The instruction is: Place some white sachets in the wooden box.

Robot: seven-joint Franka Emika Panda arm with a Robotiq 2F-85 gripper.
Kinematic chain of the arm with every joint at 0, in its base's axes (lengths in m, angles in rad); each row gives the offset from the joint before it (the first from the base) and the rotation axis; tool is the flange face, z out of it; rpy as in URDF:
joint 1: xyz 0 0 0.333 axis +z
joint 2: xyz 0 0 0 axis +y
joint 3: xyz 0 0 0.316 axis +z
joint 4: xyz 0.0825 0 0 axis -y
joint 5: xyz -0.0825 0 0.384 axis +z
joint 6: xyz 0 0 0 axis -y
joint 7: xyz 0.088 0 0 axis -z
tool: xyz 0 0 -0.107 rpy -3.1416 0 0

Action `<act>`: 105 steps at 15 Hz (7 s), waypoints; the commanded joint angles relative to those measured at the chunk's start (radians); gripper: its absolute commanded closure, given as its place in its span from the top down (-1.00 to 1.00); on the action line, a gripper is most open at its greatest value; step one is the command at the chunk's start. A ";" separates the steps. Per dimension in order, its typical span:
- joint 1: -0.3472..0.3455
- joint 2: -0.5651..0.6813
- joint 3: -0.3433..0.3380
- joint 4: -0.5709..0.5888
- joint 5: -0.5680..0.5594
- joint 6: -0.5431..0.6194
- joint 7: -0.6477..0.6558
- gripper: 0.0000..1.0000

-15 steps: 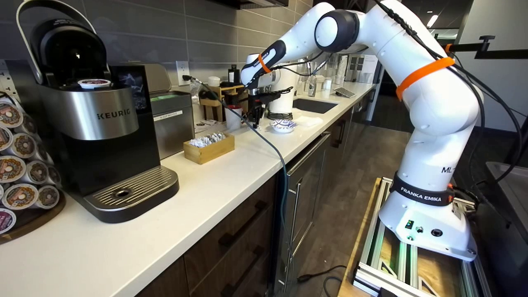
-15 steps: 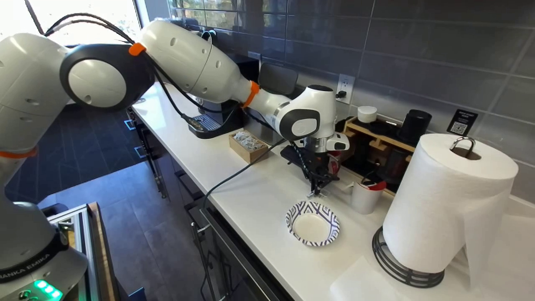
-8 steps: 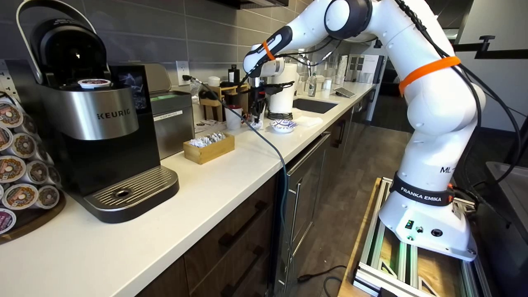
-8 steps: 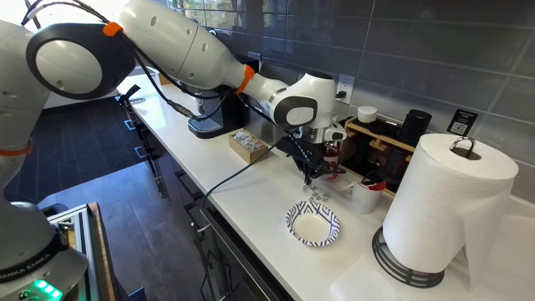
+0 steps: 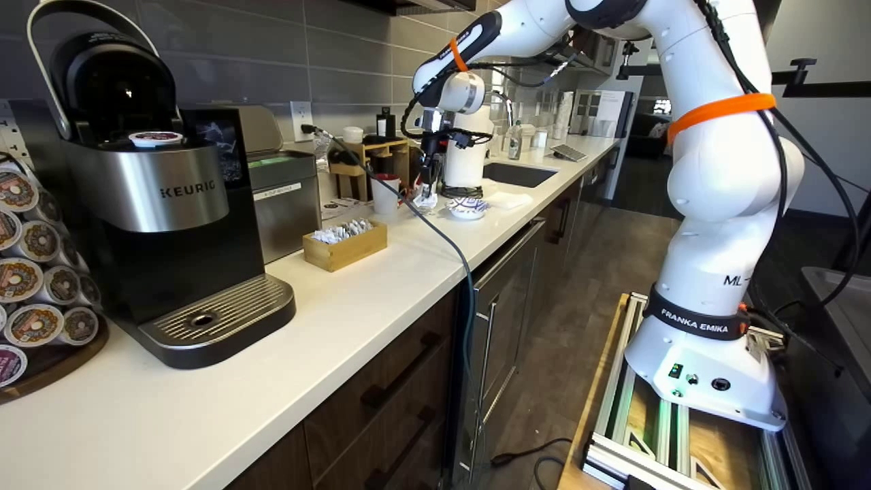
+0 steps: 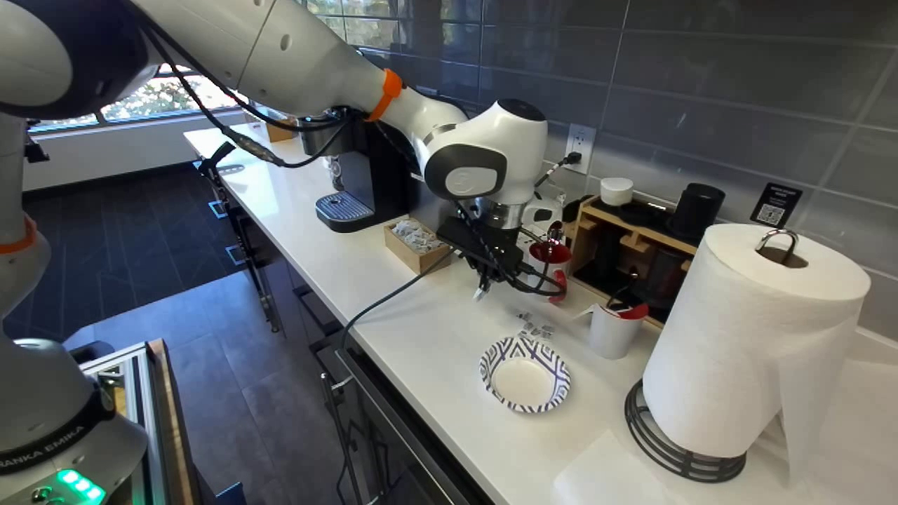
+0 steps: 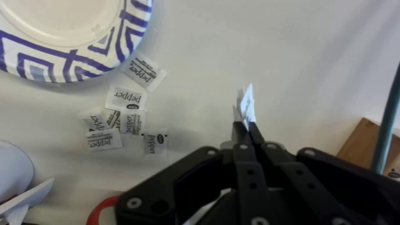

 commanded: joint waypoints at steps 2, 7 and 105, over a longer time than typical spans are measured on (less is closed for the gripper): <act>0.003 -0.196 -0.003 -0.232 0.141 0.026 -0.057 -0.99; 0.079 -0.390 -0.023 -0.445 0.265 0.085 -0.007 -0.99; 0.468 0.008 -0.030 -0.044 -0.203 0.053 0.945 -0.46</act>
